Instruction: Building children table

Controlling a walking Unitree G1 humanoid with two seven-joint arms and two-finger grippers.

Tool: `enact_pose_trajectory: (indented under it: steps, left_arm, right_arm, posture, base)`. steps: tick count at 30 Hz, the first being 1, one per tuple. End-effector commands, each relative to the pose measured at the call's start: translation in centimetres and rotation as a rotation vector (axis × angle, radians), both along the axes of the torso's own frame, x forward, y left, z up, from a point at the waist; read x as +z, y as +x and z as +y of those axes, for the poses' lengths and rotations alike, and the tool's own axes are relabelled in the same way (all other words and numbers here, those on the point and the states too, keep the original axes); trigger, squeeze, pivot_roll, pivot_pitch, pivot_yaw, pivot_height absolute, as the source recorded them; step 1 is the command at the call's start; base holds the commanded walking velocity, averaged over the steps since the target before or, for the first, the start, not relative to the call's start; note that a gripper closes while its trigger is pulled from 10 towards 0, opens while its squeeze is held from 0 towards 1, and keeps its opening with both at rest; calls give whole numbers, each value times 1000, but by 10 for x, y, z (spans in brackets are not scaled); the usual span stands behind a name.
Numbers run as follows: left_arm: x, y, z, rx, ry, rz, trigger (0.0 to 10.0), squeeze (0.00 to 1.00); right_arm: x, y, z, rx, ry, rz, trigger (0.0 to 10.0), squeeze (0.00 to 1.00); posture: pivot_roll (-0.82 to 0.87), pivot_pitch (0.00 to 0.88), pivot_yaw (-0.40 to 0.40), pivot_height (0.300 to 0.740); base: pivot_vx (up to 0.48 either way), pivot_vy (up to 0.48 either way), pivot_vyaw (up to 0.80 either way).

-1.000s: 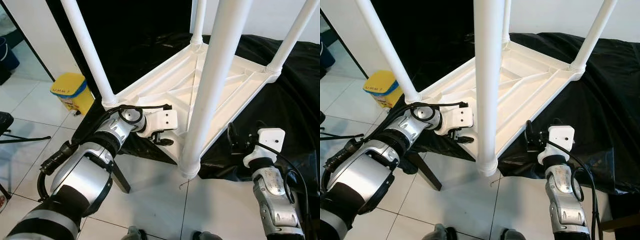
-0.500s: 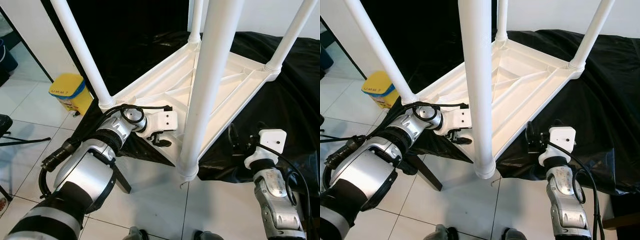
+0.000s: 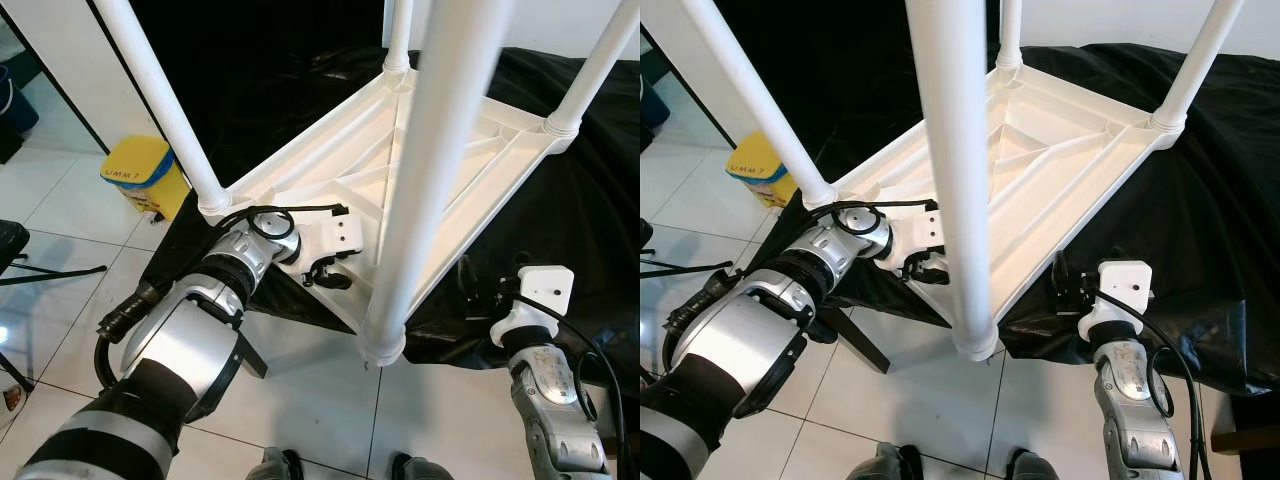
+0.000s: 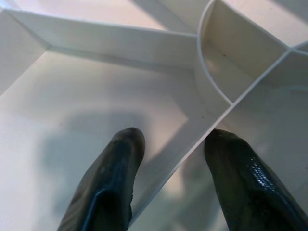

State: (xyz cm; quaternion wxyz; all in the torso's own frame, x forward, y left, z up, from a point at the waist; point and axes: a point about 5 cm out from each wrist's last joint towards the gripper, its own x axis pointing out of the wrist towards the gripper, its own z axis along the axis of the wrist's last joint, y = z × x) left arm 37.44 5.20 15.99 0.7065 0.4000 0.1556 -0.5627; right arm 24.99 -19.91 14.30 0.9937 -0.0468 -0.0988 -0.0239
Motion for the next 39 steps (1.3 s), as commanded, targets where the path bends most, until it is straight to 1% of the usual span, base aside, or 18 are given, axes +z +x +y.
enact_pose_trajectory:
  steps: [1, 3, 7, 9, 13, 15, 18, 21, 22, 25, 26, 27, 28, 30, 34, 35, 38, 39]
  left_arm:
    - [-45, -7, 27, 225, 25, 122, 0, 0]
    - [-45, -7, 27, 225, 25, 122, 0, 0]
    - [-35, 0, 33, 296, -50, 103, 0, 0]
    - [-25, 6, 39, 348, -129, 87, 0, 0]
    - [-20, 7, 39, 354, -170, 85, 0, 0]
    - [-12, 9, 33, 362, -284, 100, 0, 0]
    - [-6, 2, 10, 267, -423, 112, 118, 0]
    - [-5, -1, 4, 232, -456, 100, 118, 0]
    - [-4, -4, -4, 205, -492, 85, 10000, 0]
    - [-2, -7, -12, 191, -554, 88, 10000, 0]
    - [0, -9, -19, 201, -623, 108, 10000, 482]
    - [0, -9, -19, 201, -623, 108, 10000, 482]
    - [2, -12, -26, 200, -694, 143, 10000, 1000]
    - [6, -16, -33, 177, -754, 150, 10000, 1000]
    - [8, -18, -34, 156, -752, 113, 10000, 1000]
    - [10, -19, -33, 148, -760, 77, 10000, 0]
    - [21, -19, -23, 195, -847, 16, 10000, 0]
    - [21, -19, -23, 195, -847, 16, 10000, 0]
  right_arm:
    - [-3, -2, 1, 10, -1, 24, 10000, 0]
    - [-3, -2, 1, 10, -1, 24, 10000, 0]
    - [-1, 0, 1, 12, -3, 22, 10000, 0]
    - [0, 2, 2, 17, -5, 18, 10000, 0]
    - [1, 3, 2, 20, -5, 16, 10000, 0]
    - [2, 6, 3, 23, -5, 13, 10000, 0]
    - [3, 10, 4, 8, 2, 4, 10000, 0]
    - [3, 11, 3, 3, 3, 2, 10000, 0]
    - [3, 12, 3, -8, 8, 1, 10000, 0]
    - [3, 14, 1, -35, 12, 1, 10000, 0]
    - [2, 15, -1, -67, 14, 0, 10000, 0]
    - [2, 15, -1, -67, 14, 0, 10000, 0]
    - [2, 16, -3, -92, 23, -1, 10000, 0]
    - [0, 17, -5, -138, 26, -2, 10000, 0]
    - [-1, 16, -5, -155, 27, 1, 10000, 0]
    - [-2, 15, -5, -174, 27, 4, 10000, 0]
    - [-5, 10, -5, -204, 50, -7, 10000, 0]
    - [-5, 10, -5, -204, 50, -7, 10000, 0]
  posture:
    - [-68, 260, 69, 740]
    - [-68, 260, 69, 740]
    - [-63, 252, 62, 740]
    - [-59, 244, 58, 740]
    - [-56, 239, 54, 740]
    - [-51, 230, 51, 740]
    - [-43, 212, 52, 740]
    - [-43, 212, 52, 740]
    - [-39, 202, 50, 740]
    - [-38, 195, 51, 740]
    - [-36, 190, 51, 740]
    - [-36, 190, 51, 740]
    - [-35, 184, 49, 740]
    - [-35, 176, 43, 740]
    - [-33, 169, 39, 740]
    - [-30, 162, 34, 740]
    - [-23, 151, 23, 740]
    - [-23, 151, 23, 740]
  base:
    - [0, 0, 0]
    - [0, 0, 0]
    - [0, 0, 0]
    - [0, 0, 0]
    - [0, 0, 0]
    - [0, 0, 0]
    - [0, 0, 0]
    - [0, 0, 0]
    - [0, 0, 0]
    - [0, 0, 0]
    - [0, 0, 0]
    - [0, 0, 0]
    - [0, 0, 0]
    - [0, 0, 0]
    - [0, 0, 0]
    - [0, 0, 0]
    - [0, 0, 0]
    - [0, 0, 0]
